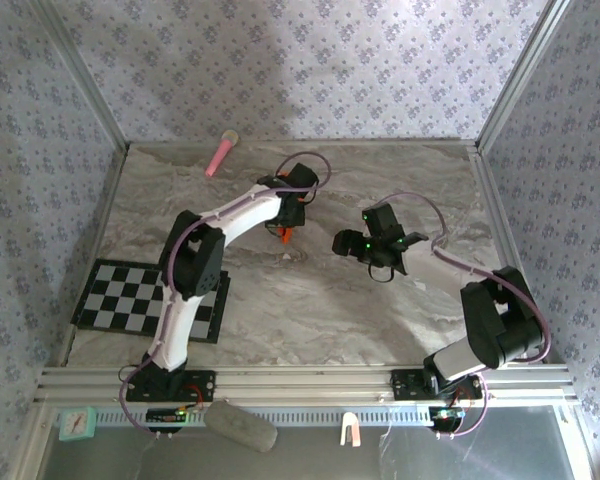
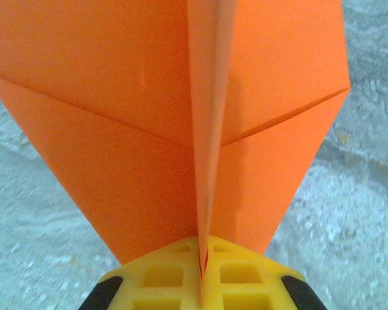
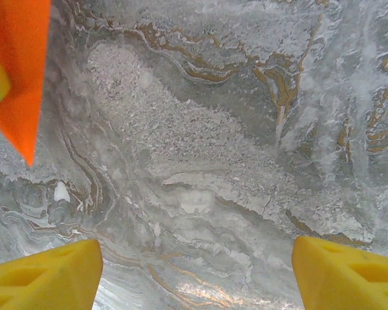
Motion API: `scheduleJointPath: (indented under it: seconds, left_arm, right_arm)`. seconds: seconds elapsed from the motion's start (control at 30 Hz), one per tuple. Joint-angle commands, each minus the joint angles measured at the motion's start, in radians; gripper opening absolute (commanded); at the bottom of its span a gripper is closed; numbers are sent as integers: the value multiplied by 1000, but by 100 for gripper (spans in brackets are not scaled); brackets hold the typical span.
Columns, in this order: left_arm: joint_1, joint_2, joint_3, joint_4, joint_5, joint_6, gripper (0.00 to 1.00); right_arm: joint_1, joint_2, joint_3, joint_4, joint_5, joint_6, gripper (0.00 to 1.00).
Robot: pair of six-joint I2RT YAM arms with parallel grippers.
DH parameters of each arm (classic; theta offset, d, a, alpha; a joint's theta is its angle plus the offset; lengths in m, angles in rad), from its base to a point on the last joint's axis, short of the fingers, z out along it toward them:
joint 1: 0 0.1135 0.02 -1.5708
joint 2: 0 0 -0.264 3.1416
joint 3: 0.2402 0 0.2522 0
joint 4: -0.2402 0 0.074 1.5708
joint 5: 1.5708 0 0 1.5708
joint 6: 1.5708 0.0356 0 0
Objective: Fold a paper plane with a square sheet of paper (pick it up from the middle)
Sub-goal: Move the paper plane to the center of the table.
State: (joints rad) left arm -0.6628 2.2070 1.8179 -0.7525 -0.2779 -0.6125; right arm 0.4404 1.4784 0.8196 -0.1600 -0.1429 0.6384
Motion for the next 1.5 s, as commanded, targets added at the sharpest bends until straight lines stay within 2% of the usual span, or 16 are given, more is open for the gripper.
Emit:
scheduleJointPath:
  seconds: [0.0,0.17,0.37,0.5,0.8,1.17,1.47]
  left_arm:
    - [3,73,76,-55,-4,16,2]
    - [3,133,127,-77,-15,2,6]
    - [0,169,171,-94,-26,1,23]
    - [-1,183,173,-100,-30,1,29]
    - [-7,218,184,-117,-31,3,36]
    - [-9,252,204,-124,-21,13,50]
    - [-8,255,201,-43,79,97,49]
  right_arm:
    - [-8,-18,13,-23,25,-1,79]
    - [-9,-19,14,-26,18,-2,79]
    - [-13,-17,9,-22,14,-1,79]
    - [-16,-13,10,-20,9,-2,79]
    - [-19,-6,6,-18,-1,-1,79]
    - [-22,6,11,-18,-9,-2,79]
    - [-28,9,10,-16,-3,1,79]
